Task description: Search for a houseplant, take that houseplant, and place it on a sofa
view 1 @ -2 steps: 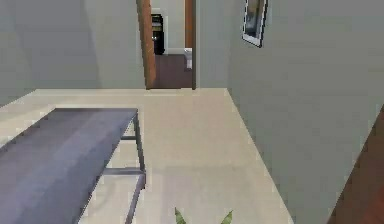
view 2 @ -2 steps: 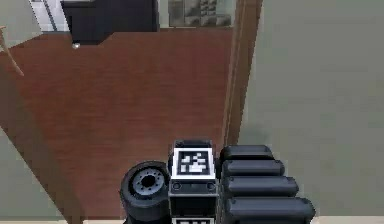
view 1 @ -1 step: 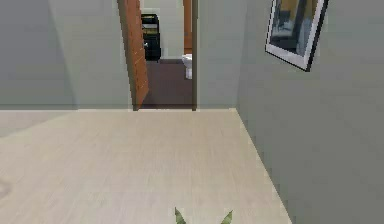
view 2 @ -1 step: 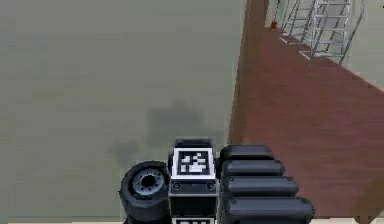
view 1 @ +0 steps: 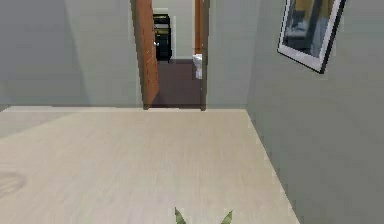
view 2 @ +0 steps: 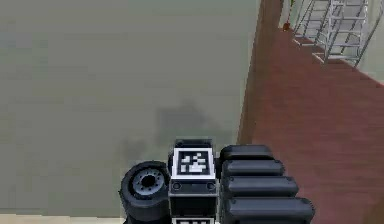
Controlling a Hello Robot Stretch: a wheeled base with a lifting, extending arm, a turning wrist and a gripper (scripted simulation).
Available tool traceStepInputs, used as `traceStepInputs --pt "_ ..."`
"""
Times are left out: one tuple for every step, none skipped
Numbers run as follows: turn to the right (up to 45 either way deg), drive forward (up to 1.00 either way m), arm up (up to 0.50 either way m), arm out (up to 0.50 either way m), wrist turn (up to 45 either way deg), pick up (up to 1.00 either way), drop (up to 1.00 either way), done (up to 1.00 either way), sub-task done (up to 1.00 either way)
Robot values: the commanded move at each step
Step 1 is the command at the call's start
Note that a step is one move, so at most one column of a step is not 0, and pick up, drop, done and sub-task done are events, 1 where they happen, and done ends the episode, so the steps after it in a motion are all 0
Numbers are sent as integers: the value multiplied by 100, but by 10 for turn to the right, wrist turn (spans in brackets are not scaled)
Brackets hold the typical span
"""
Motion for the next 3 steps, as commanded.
traceStepInputs --pt "450 0 0 0 0 0 0 0 0" --pt "450 0 0 0 0 0 0 0 0" --pt "0 5 0 0 0 0 0 0 0"
